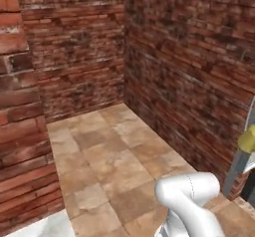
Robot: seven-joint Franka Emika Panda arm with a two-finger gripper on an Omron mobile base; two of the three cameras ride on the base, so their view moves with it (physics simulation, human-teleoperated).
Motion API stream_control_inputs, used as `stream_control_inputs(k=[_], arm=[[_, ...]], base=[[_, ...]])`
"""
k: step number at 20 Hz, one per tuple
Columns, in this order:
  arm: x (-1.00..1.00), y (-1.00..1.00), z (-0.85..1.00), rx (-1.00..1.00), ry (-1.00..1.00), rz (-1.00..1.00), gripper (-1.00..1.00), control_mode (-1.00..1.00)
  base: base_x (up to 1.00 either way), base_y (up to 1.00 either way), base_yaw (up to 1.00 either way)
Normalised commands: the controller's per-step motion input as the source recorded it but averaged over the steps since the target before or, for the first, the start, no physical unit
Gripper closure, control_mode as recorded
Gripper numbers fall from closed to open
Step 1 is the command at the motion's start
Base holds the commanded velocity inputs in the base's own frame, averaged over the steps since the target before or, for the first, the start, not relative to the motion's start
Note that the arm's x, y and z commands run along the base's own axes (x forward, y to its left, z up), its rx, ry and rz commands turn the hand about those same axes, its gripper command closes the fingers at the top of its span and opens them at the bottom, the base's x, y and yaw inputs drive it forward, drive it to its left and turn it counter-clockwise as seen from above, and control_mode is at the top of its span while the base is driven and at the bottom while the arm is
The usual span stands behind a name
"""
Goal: Place the mustard and mayonnaise from the counter to the top shelf of the fridge. If the existing items in the fridge are on the top shelf, move them to other shelves.
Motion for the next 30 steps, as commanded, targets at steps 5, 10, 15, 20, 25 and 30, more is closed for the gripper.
stream_control_inputs(k=[5,10,15,20,25,30], arm=[[0.0,0.0,0.0,0.0,0.0,0.0,1.0,1.0],[0.0,0.0,0.0,0.0,0.0,0.0,1.0,1.0],[0.0,0.0,0.0,0.0,0.0,0.0,1.0,1.0],[0.0,0.0,0.0,0.0,0.0,0.0,1.0,1.0],[0.0,0.0,0.0,0.0,0.0,0.0,1.0,1.0],[0.0,0.0,0.0,0.0,0.0,0.0,1.0,1.0]], base=[[0.14,0.0,-0.78],[0.04,0.0,-0.82],[0.0,-0.01,-0.85],[0.28,0.0,-0.73],[0.98,0.04,-0.38],[1.0,0.18,-0.24]])
